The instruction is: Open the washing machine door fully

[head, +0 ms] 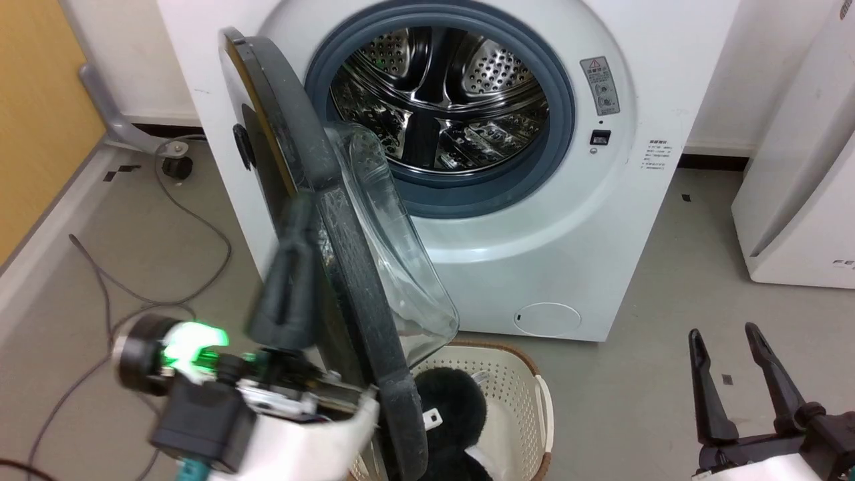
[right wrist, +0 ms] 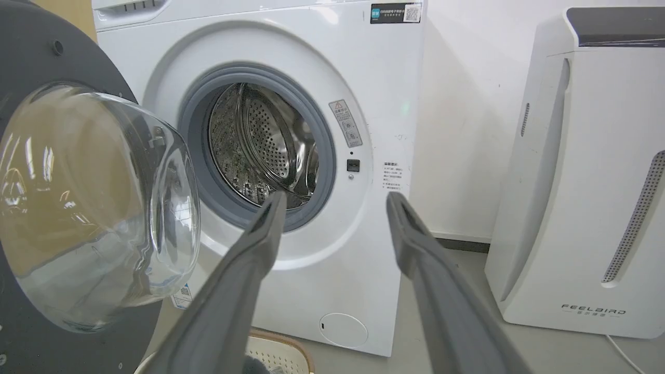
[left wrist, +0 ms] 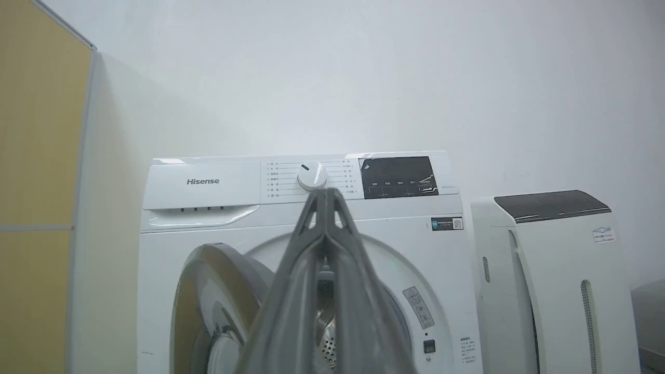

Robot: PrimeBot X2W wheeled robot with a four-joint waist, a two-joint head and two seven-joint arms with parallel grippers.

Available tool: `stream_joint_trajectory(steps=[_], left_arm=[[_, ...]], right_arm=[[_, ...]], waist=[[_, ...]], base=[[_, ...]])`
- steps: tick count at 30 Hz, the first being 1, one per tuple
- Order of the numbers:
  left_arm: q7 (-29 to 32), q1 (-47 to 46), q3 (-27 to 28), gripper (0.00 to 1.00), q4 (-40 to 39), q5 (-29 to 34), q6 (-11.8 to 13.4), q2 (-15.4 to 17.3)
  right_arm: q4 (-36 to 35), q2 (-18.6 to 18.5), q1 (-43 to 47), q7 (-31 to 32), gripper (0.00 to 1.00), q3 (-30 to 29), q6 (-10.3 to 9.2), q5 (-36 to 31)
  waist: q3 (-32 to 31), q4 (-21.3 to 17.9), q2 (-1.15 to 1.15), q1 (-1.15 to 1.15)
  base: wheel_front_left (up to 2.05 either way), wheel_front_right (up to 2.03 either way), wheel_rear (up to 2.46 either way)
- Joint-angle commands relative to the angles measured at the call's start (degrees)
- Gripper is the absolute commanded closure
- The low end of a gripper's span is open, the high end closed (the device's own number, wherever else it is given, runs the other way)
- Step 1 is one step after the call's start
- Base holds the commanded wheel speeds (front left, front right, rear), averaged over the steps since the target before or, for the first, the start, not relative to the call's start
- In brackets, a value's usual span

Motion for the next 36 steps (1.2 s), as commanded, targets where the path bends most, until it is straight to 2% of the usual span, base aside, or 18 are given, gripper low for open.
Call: stream_joint_trajectory(steps=[1, 10, 21, 27, 36], left_arm=[[-0.2, 0.4, -0.6, 1.00, -0.3, 0.4, -0.3, 0.1], [-0.2, 3.7, -10.2, 1.00, 1.2, 1.7, -4.5, 0.1], [-0.2, 9.4, -19.4, 1.00, 7.1, 1.8, -6.5, 0.7], [-0.2, 10.8, -20.7, 1.00, 12.4, 1.4, -6.5, 0.9], [-0.2, 11.0, -18.1, 1.00, 18.6, 0.0, -4.8, 0.9]], right_arm=[[-0.4, 0.3, 1.1, -0.2, 0.00, 0.1, 0.05, 0.1], [-1.1, 0.3, 1.4, -0.2, 0.00, 0.1, 0.05, 0.1], [-1.0, 0.3, 1.7, -0.2, 0.00, -0.1, 0.05, -0.3], [-0.7, 0.3, 1.5, -0.2, 0.00, 0.3, 0.05, -0.3], [-0.3, 0.3, 1.6, -0.2, 0.00, 0.0, 0.05, -0.1]], waist=[[0.0, 0.1, 0.00, 0.00], [-0.2, 0.8, 0.00, 0.00], [-0.2, 2.0, 0.00, 0.00], [-0.1, 2.3, 0.00, 0.00], [0.5, 2.9, 0.00, 0.00]], base=[[0.00, 0.00, 0.00], [0.00, 0.00, 0.00], [0.00, 0.00, 0.00], [0.00, 0.00, 0.00], [0.00, 0.00, 0.00]])
